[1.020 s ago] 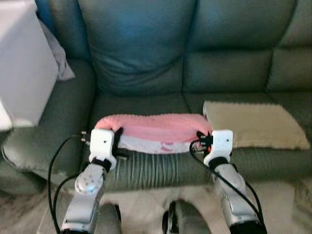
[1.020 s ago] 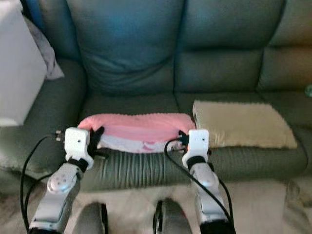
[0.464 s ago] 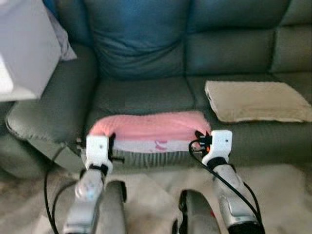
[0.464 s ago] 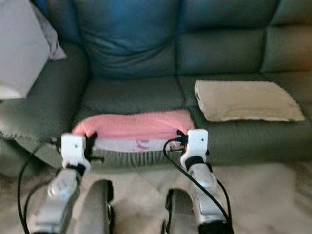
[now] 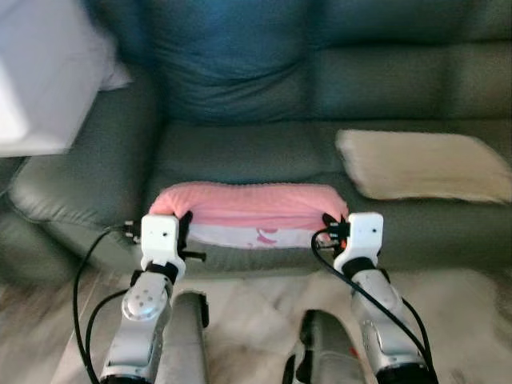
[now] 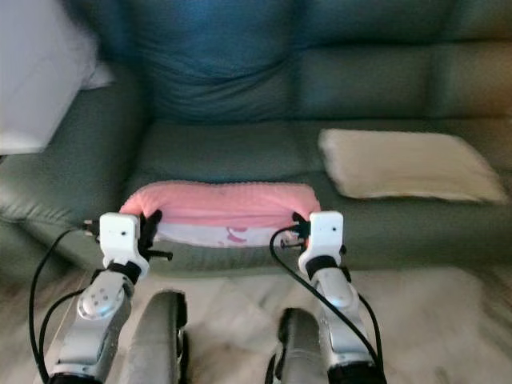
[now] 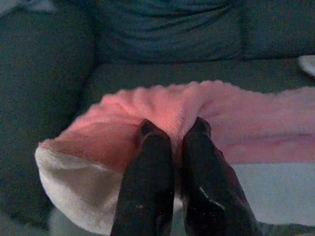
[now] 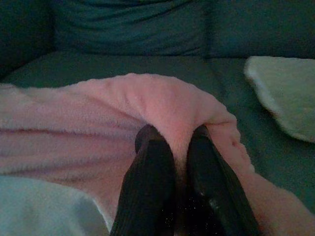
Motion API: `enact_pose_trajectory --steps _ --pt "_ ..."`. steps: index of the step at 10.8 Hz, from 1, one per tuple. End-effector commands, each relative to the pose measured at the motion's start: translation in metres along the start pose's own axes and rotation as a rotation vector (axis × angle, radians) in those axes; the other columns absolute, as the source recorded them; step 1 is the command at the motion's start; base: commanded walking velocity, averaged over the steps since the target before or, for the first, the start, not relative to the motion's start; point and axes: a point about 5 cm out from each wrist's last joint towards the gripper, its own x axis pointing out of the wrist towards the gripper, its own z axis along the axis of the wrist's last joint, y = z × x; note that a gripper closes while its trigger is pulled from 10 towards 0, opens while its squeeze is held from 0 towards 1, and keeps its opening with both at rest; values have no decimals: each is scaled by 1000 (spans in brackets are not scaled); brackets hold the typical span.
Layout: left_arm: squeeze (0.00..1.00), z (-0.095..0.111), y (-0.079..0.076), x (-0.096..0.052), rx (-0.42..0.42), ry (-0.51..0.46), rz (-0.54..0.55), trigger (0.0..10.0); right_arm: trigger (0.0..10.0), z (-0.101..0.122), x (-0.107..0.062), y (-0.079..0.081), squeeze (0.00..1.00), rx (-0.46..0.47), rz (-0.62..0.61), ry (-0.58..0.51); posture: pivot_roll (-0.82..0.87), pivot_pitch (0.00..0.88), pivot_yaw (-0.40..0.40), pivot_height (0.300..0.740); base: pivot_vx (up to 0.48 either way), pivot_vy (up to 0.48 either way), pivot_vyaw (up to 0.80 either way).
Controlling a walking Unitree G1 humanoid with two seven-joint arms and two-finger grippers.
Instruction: Move the pillow to the sofa
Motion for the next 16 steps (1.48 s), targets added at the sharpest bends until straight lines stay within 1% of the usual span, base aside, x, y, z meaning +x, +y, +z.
enact_pose_trajectory --steps 1,7,11,13,14,15,16 --pt "0 4 8 -1 -3 -18 26 10000 10000 5 0 -6 0 -7 -23 -26 21 114 -29 631 247 0 0" --pt "0 5 7 -1 -7 -21 12 10000 10000 6 0 -6 0 -17 0 -26 20 113 -34 631 259 0 73" --pt "0 5 7 -1 -5 -20 9 10000 10000 5 -1 -2 0 -11 22 -26 17 117 -32 631 263 0 523" --pt "0 4 6 -2 3 -14 6 10000 10000 4 -3 -2 0 -6 15 -21 17 126 -30 631 126 0 203" --pt "0 1 -1 -4 12 7 -48 10000 10000 3 -4 -5 0 -6 -6 -15 18 140 -29 631 0 0 0" --pt "0 0 -5 -6 7 22 -83 10000 10000 2 -6 -7 0 -9 -19 -12 19 152 -27 631 0 0 0" --pt "0 -1 -14 -5 -6 51 -173 10000 10000 2 -9 -19 0 -9 -79 5 18 206 -22 631 0 0 0"
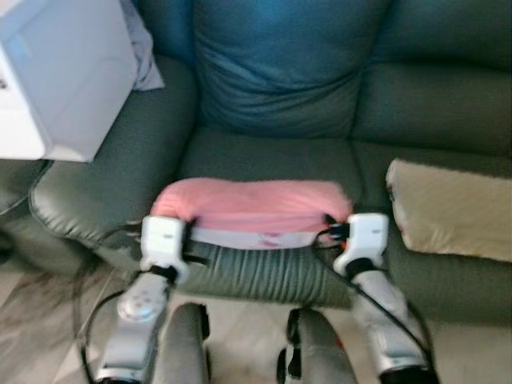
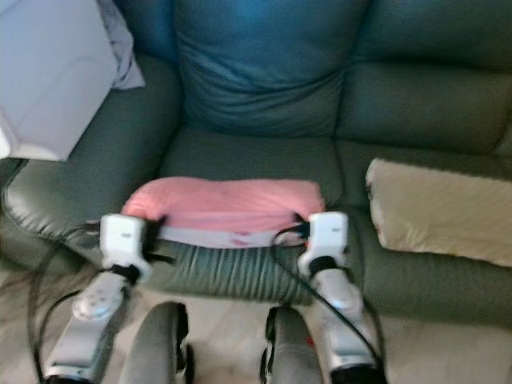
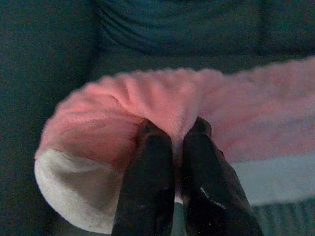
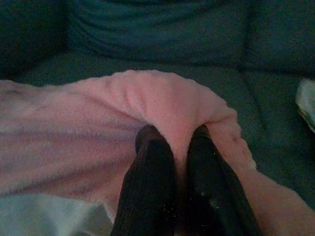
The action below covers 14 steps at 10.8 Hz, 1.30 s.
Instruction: Move the pillow to the sofa
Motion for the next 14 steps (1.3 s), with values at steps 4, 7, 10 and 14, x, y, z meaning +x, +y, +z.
enact_pose_trajectory --steps 4,7,10,14 --pt "0 5 -13 21 -10 71 -140 10000 10000 12 -6 -39 0 -22 -151 6 -3 370 5 631 0 0 0" --pt "0 14 -17 51 41 35 -64 10000 10000 24 17 -58 0 -54 -143 47 -25 448 8 631 0 0 0" --pt "0 25 6 66 69 -26 148 10000 10000 48 48 -72 0 -115 -85 27 -18 486 0 631 0 0 0" --pt "0 42 42 78 114 -79 331 10000 10000 68 72 -43 0 -132 64 -60 -15 478 -12 631 0 0 0"
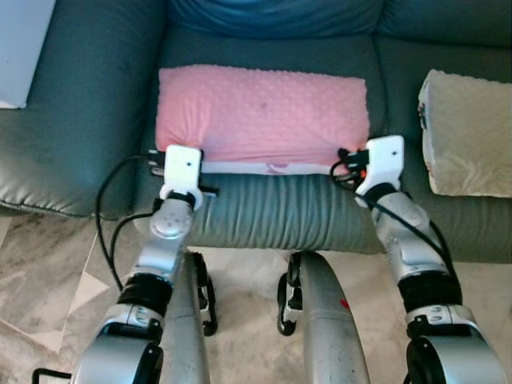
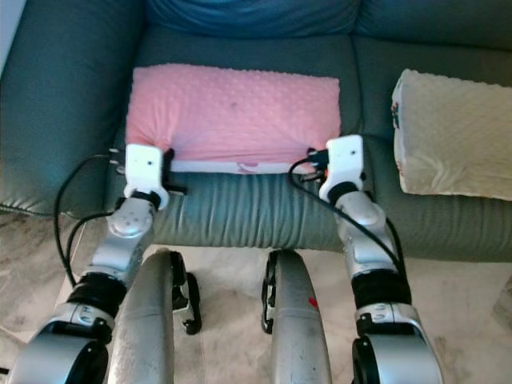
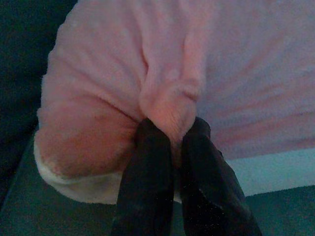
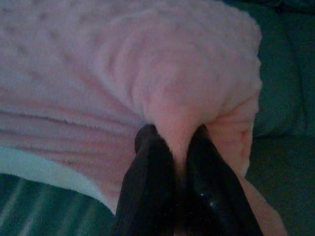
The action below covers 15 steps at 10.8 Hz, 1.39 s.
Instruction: Move the pillow to the sofa
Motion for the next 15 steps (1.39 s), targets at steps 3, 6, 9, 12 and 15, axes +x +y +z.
enact_pose_trajectory --steps 3,6,9,12,15 --pt "1000 -32 23 -16 1 97 91 10000 10000 -27 -21 -22 1000 21 -99 66 -15 470 -21 631 0 0 0" --pt "1000 -28 22 -16 -12 92 102 10000 10000 -31 -22 -18 1000 18 -90 56 6 439 -27 631 0 0 0" --pt "1000 -23 28 -23 1 69 124 10000 10000 -29 -18 -15 1000 35 -116 35 26 398 -24 631 0 0 0" --pt "1000 -25 38 -32 30 79 142 10000 10000 -30 -18 -16 1000 38 -141 23 21 370 -36 631 0 0 0" --pt "1000 -23 31 -38 6 75 100 10000 10000 -26 -16 -13 1000 66 -150 -4 11 329 -52 631 0 0 0"
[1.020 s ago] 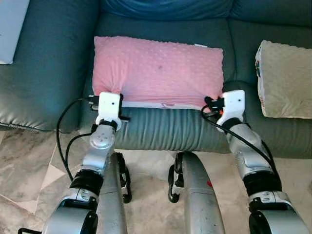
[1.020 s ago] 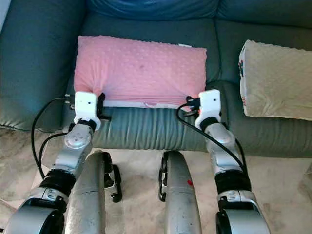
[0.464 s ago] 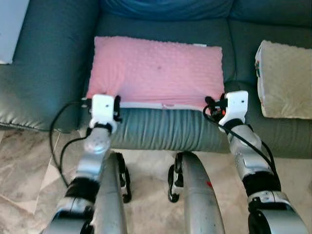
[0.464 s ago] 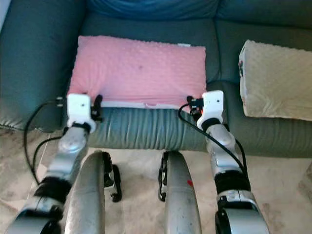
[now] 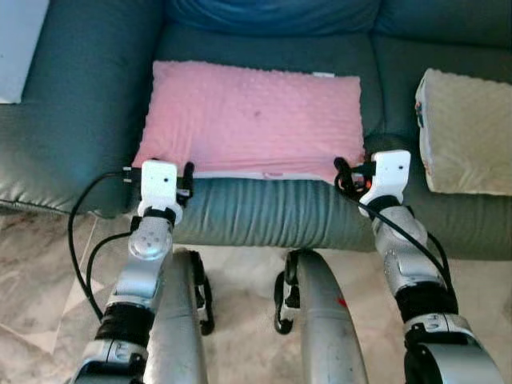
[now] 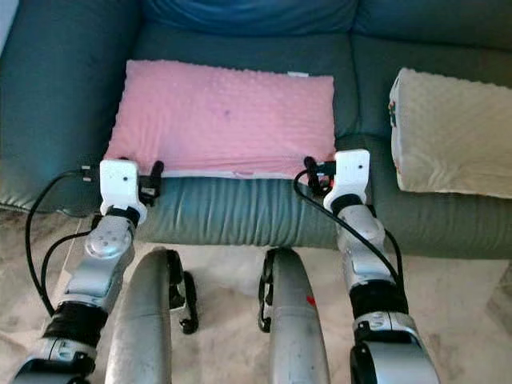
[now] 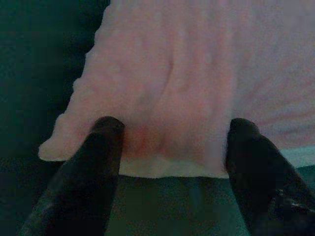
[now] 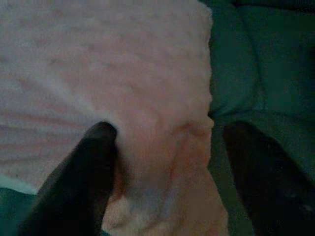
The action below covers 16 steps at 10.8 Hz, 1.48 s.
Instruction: Move the pillow to the sofa
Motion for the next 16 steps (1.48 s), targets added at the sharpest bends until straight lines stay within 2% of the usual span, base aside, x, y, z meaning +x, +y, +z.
enact_pose_trajectory --steps 1,2,4,6,8,10,11,12,13,15,16 --pt "1000 -14 9 -10 4 62 21 10000 10000 -9 -8 -6 1000 21 -39 19 4 314 -56 631 0 0 0" --pt "1000 -9 13 -14 4 34 32 10000 10000 -8 -11 -2 1000 33 -58 1 -13 297 -59 631 0 0 0" --pt "1000 -12 10 -26 -24 59 -3 10000 10000 -14 -21 7 1000 42 -70 -4 -15 266 -52 631 0 0 0" --pt "1000 -2 12 -32 -39 7 -15 10000 10000 -18 -29 13 1000 50 -79 -1 -16 240 -50 631 0 0 0" --pt "1000 3 15 -54 -35 -33 8 10000 10000 -16 -49 21 1000 91 -107 -29 -5 186 -50 631 0 0 0" --pt "1000 -4 22 -68 -44 -4 47 10000 10000 -22 -62 21 1000 114 -110 -3 -2 151 -62 631 0 0 0" --pt "1000 -7 23 -70 -56 7 63 10000 10000 -22 -62 20 1000 111 -107 10 -6 139 -69 631 0 0 0" --pt "1000 -9 22 -67 -100 21 71 10000 10000 -19 -61 22 1000 101 -88 9 -7 120 -77 631 0 0 0" --pt "0 -6 16 -56 -132 17 45 10000 10000 -11 -55 25 0 52 -59 -15 -8 113 -76 636 0 0 0" --pt "0 0 5 -43 -122 -13 -6 10000 10000 -6 -45 23 0 60 -57 -28 -19 115 -82 666 0 0 0" --pt "0 -4 -1 -38 -121 2 -8 10000 10000 -3 -42 25 0 61 -46 -34 -30 113 -84 686 0 0 0"
